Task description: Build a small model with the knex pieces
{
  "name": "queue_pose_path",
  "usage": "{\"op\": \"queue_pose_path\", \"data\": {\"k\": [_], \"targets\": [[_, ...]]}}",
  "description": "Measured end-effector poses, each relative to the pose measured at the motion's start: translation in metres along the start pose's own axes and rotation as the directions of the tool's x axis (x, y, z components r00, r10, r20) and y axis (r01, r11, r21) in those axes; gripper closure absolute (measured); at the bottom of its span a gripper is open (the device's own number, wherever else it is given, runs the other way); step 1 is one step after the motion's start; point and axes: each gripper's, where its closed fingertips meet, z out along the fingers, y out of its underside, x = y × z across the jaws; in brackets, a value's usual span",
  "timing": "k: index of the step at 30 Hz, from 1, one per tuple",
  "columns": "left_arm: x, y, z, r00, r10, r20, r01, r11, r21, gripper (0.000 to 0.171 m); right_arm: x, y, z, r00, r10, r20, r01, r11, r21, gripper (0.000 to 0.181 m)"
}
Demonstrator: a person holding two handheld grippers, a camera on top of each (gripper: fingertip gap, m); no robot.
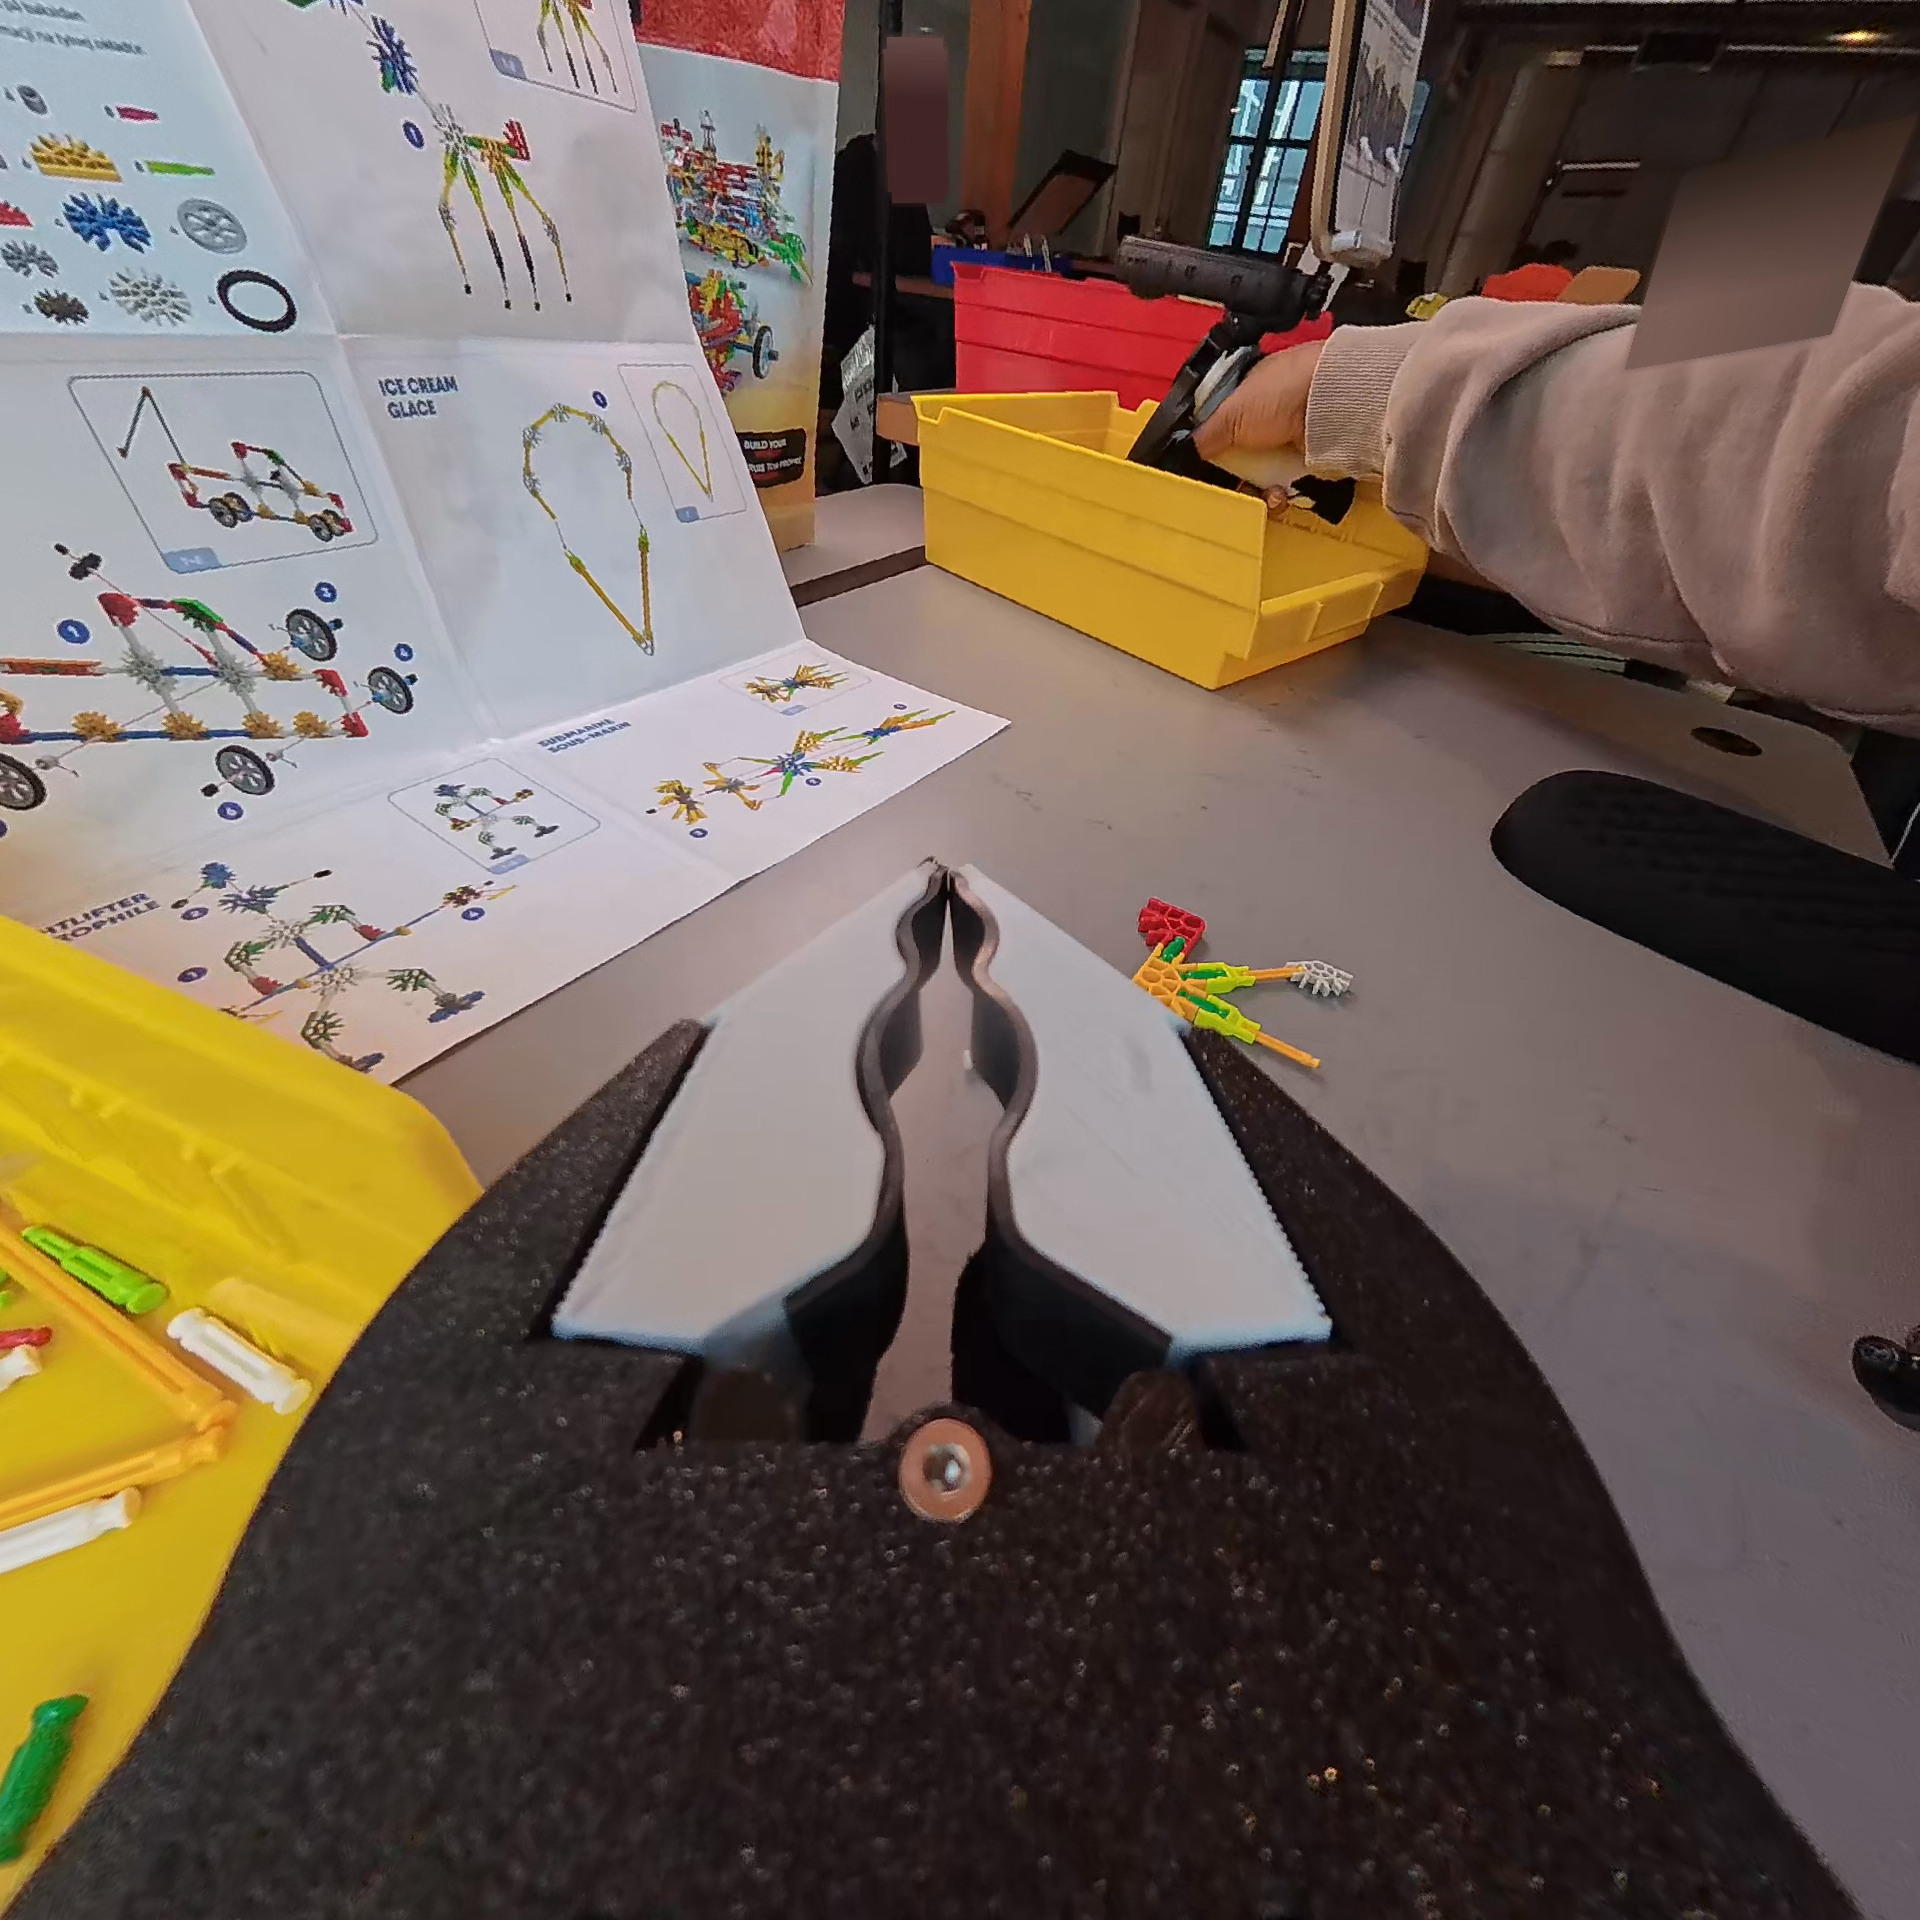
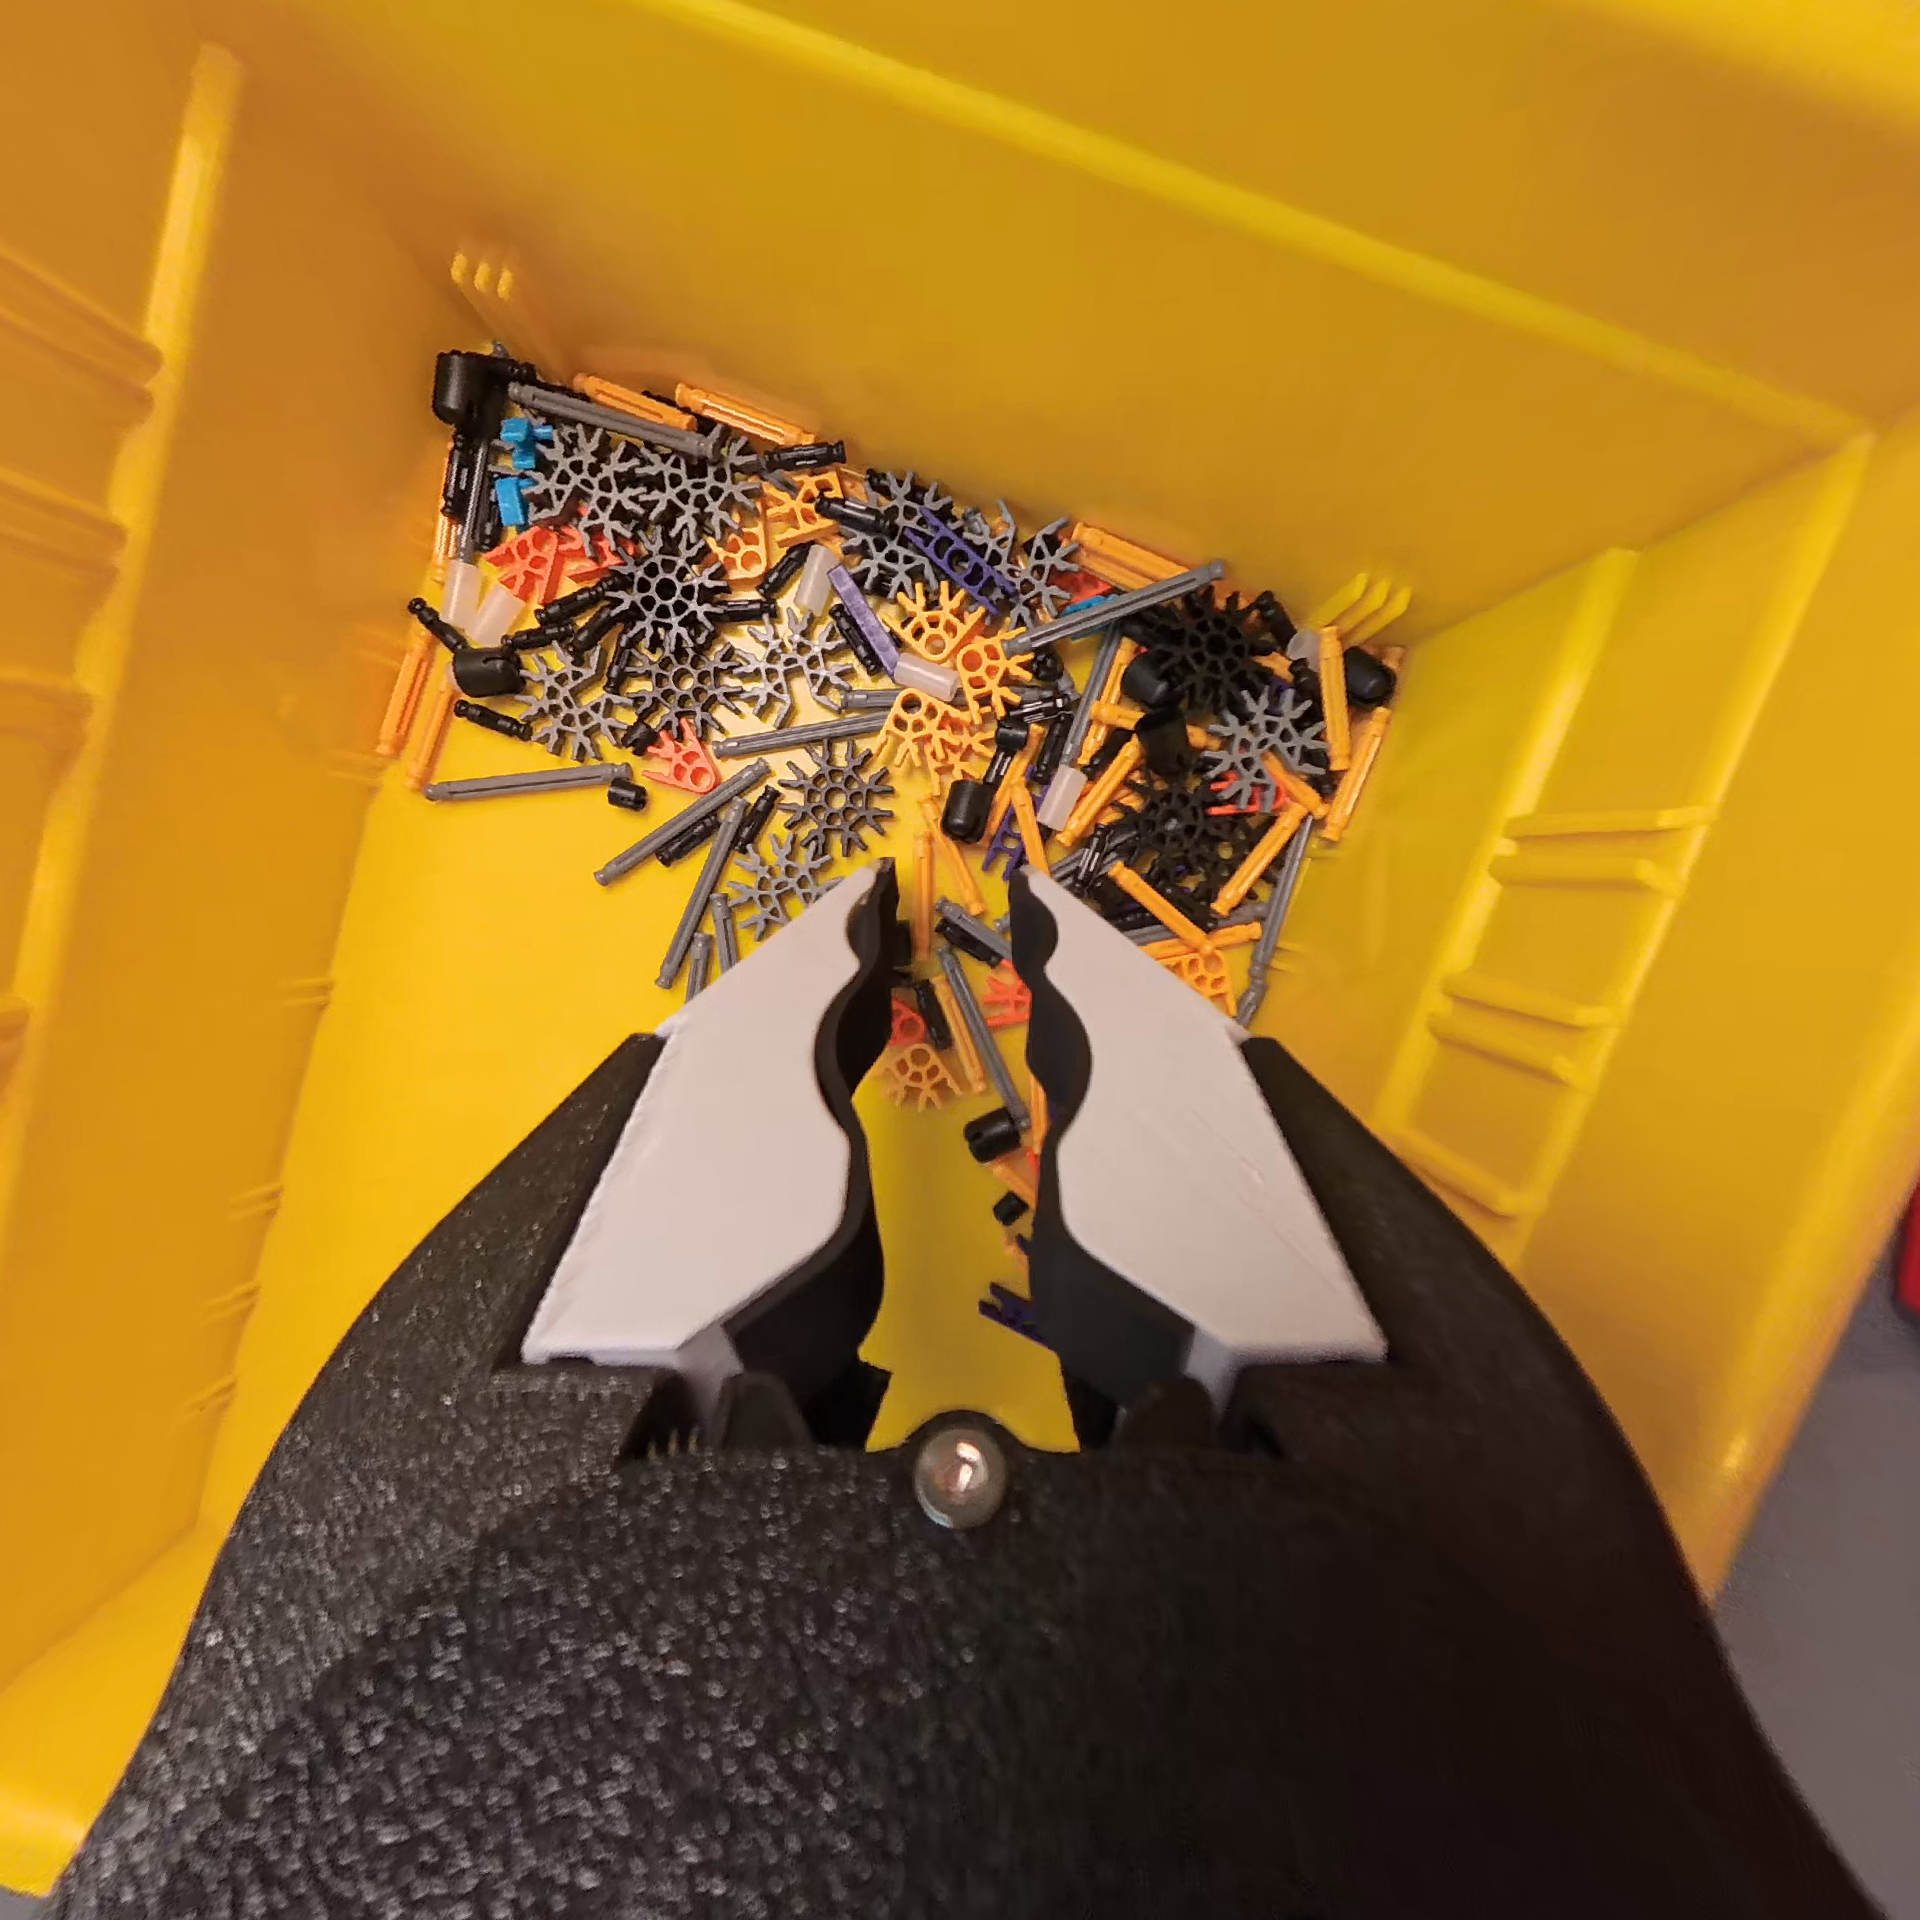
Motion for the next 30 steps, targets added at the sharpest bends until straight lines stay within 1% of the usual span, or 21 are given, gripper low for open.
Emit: {"op": "queue_pose_path", "data": {"k": [4,7,9,12,18,22,23,25,30], "targets": [[0.0,0.001,0.001,1.0,-0.006,-0.004,0.006,1.0,-0.005,0.171,-0.003,0.002,0.004,1.0,-0.017,0.009,0.018,1.0,-0.025,0.162],[0.0,0.002,0.001,1.0,-0.005,-0.005,0.005,1.0,-0.008,0.171,-0.005,0.004,0.005,0.999,-0.028,0.022,0.029,0.999,-0.037,0.171],[0.0,0.002,0.001,1.0,-0.004,-0.006,0.004,1.0,-0.008,0.171,-0.007,0.006,0.004,0.999,-0.042,0.03,0.044,0.998,-0.048,0.174],[0.0,0.003,0.001,1.0,-0.007,-0.01,0.007,1.0,-0.011,0.171,-0.008,0.007,0.004,0.998,-0.055,0.027,0.056,0.997,-0.048,0.175],[0.002,0.005,0.002,1.0,-0.004,-0.021,0.003,1.0,-0.024,0.171,-0.008,0.006,0.005,0.999,-0.028,0.045,0.03,0.999,-0.042,0.176],[0.002,0.004,0.001,1.0,0.006,-0.019,-0.007,1.0,-0.024,0.171,-0.01,0.005,0.004,0.997,-0.074,0.029,0.074,0.997,-0.02,0.178],[0.003,0.004,0.001,1.0,0.002,-0.021,-0.003,1.0,-0.027,0.171,-0.012,0.001,0.001,0.996,-0.085,0.03,0.085,0.996,0.003,0.181],[0.003,0.004,0.0,1.0,-0.015,-0.022,0.014,0.999,-0.035,0.171,-0.013,-0.005,-0.008,0.994,-0.107,0.013,0.106,0.994,0.028,0.18],[0.003,0.0,-0.003,1.0,-0.009,-0.021,0.008,1.0,-0.02,0.171,-0.017,-0.013,-0.034,0.991,-0.13,0.015,0.128,0.99,0.061,0.181]]}}
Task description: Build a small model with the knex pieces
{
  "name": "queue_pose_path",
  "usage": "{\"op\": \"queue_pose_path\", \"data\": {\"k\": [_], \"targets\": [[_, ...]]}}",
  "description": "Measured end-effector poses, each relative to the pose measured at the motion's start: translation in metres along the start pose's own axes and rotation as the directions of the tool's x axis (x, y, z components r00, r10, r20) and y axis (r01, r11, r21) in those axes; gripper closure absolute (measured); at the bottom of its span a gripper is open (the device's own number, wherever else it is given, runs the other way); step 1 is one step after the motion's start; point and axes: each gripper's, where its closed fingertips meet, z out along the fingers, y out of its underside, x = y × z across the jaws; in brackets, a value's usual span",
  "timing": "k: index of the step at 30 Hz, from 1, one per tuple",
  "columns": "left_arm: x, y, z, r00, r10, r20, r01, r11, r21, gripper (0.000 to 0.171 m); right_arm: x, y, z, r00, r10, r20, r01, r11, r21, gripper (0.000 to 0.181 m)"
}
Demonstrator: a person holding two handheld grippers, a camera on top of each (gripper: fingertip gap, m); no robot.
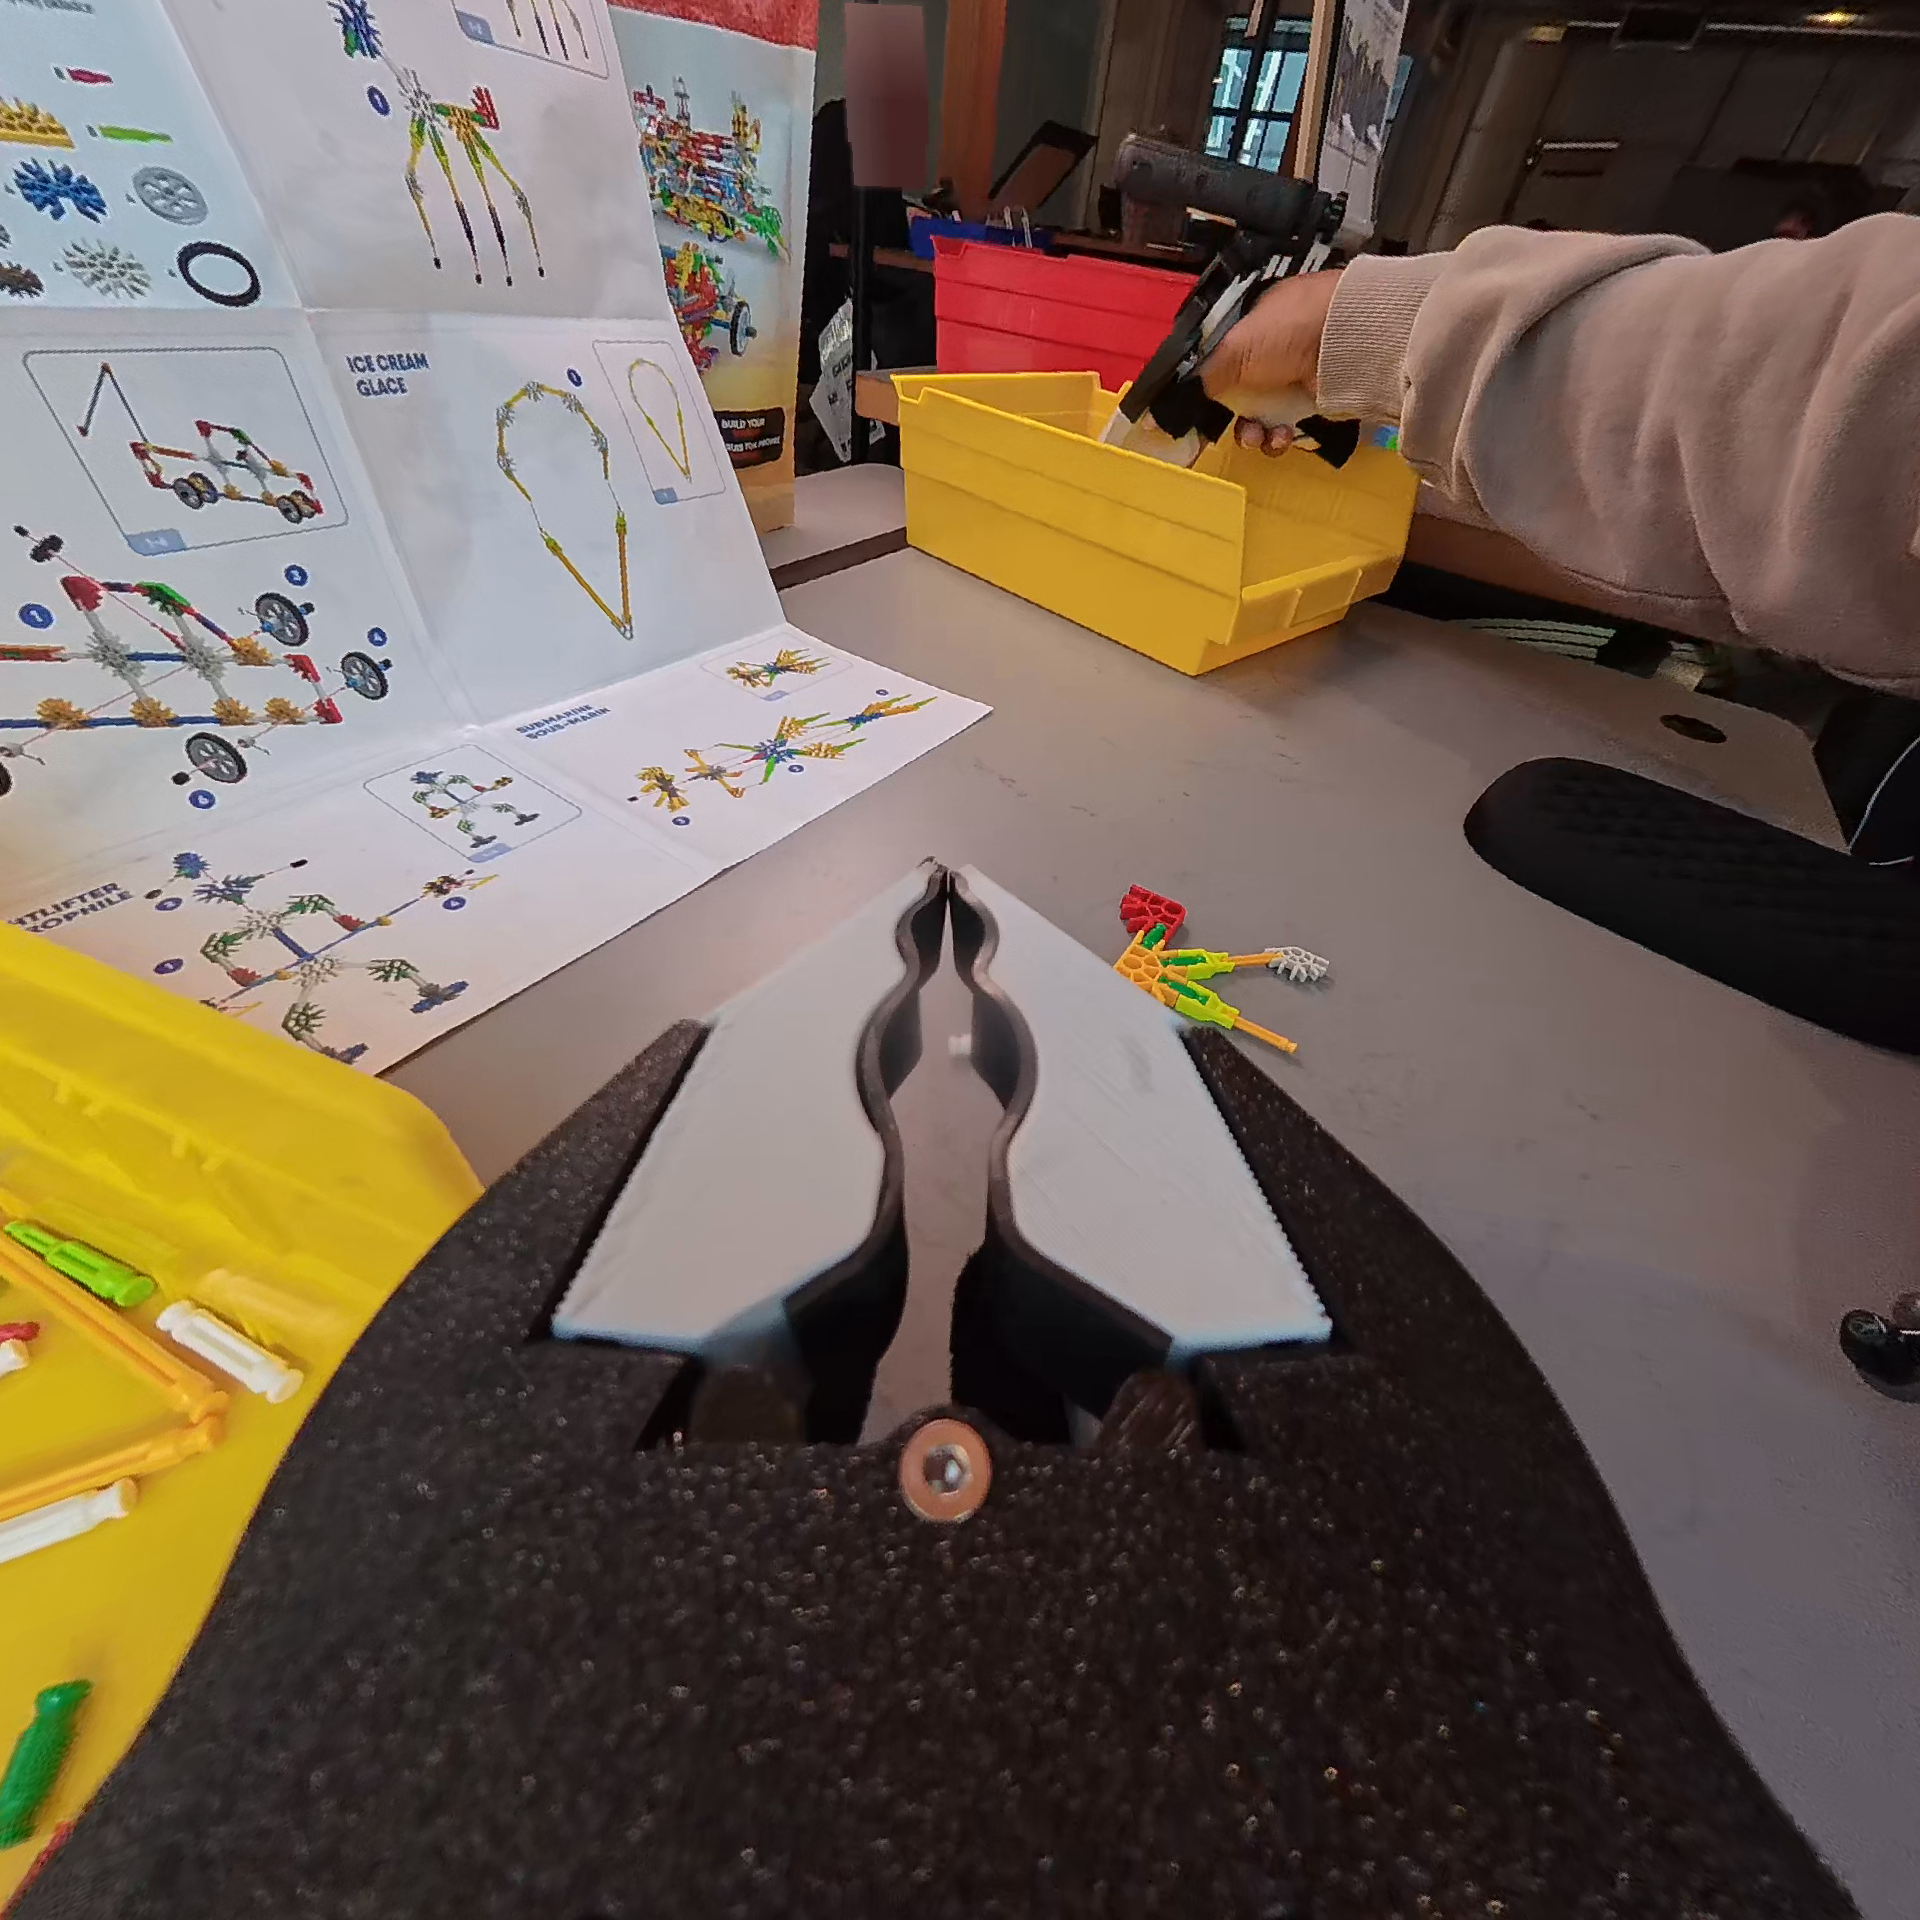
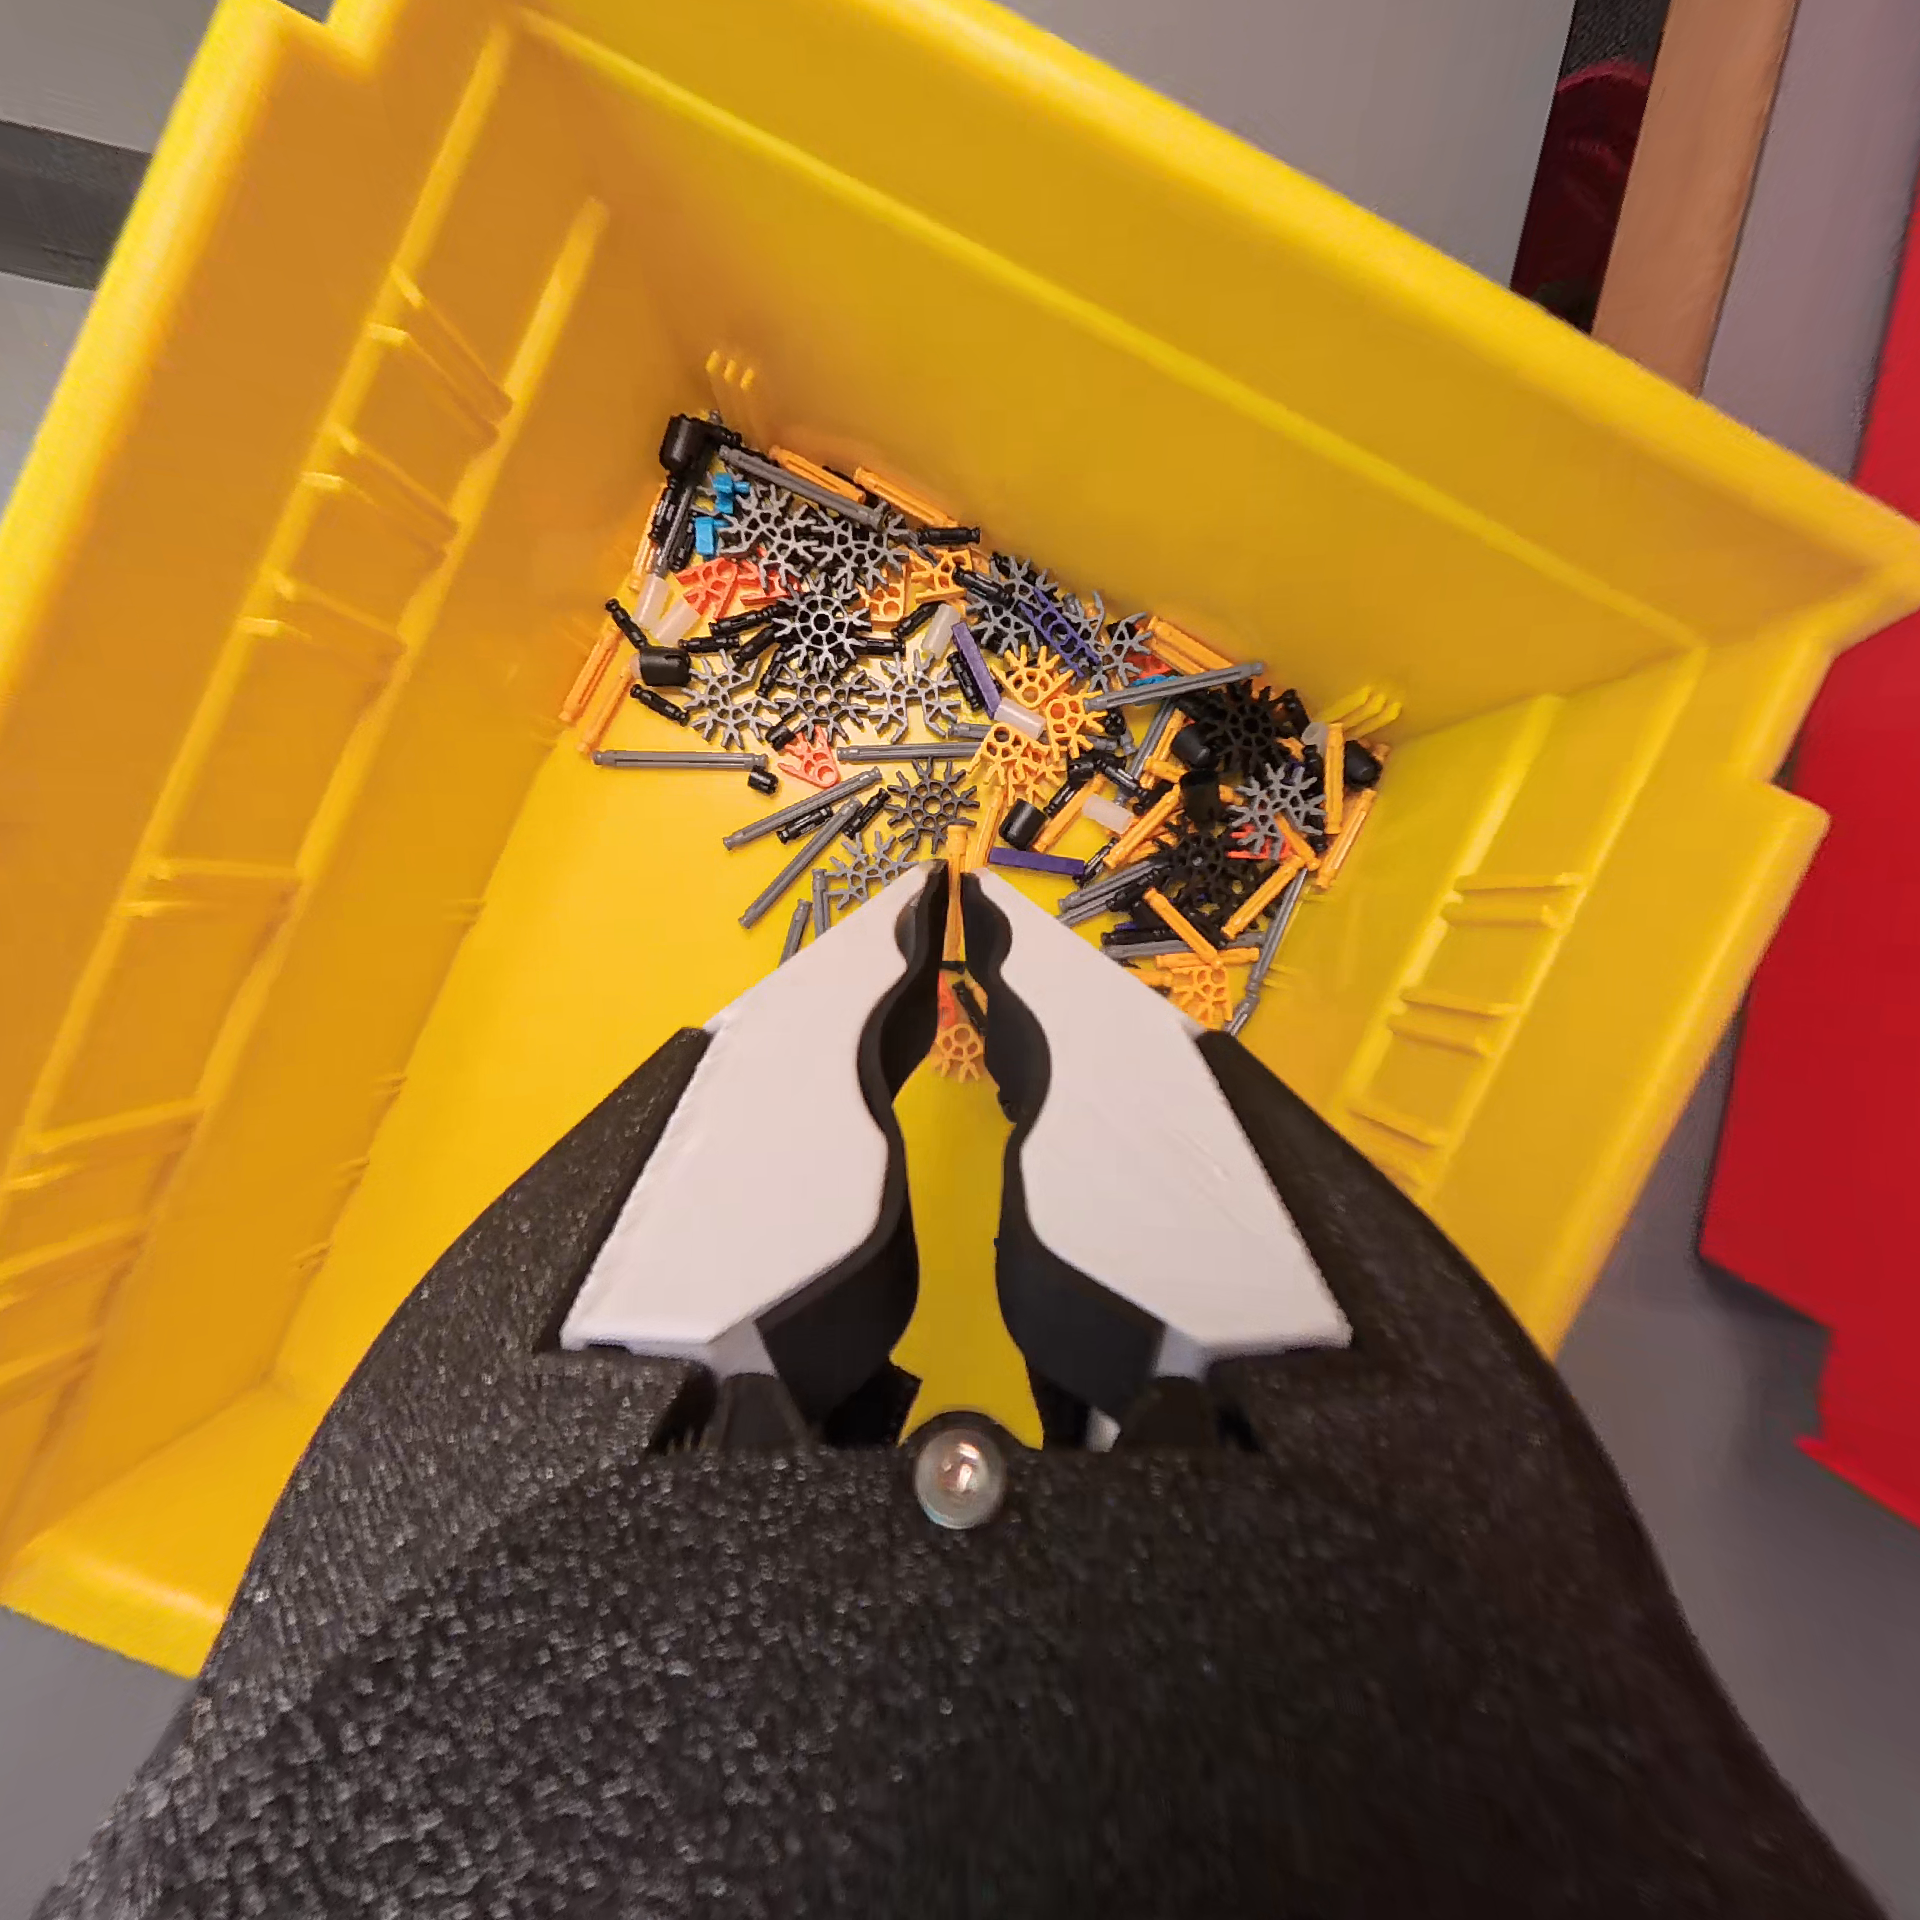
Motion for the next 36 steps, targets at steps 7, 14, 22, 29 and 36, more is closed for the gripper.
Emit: {"op": "queue_pose_path", "data": {"k": [7,14,22,29,36], "targets": [[0.001,-0.003,-0.003,1.0,0.019,0.007,-0.019,1.0,0.007,0.171,-0.073,-0.051,-0.072,0.973,-0.185,0.137,0.135,0.94,0.313,0.18],[-0.005,0.0,-0.003,0.999,-0.017,0.032,0.017,1.0,-0.016,0.162,-0.284,0.008,-0.143,0.75,-0.608,0.261,0.442,0.754,0.485,0.18],[-0.004,0.0,-0.004,0.999,-0.004,0.037,0.004,1.0,-0.02,0.155,-0.367,0.125,-0.07,0.673,-0.626,0.394,0.547,0.78,0.304,0.18],[-0.004,0.002,-0.003,0.999,-0.012,0.033,0.013,0.999,-0.034,0.155,-0.36,0.14,-0.048,0.708,-0.599,0.375,0.546,0.8,0.247,0.179],[-0.006,0.004,-0.003,0.999,-0.016,0.039,0.018,0.999,-0.04,0.154,-0.356,0.13,-0.053,0.704,-0.61,0.365,0.538,0.793,0.286,0.17]]}}
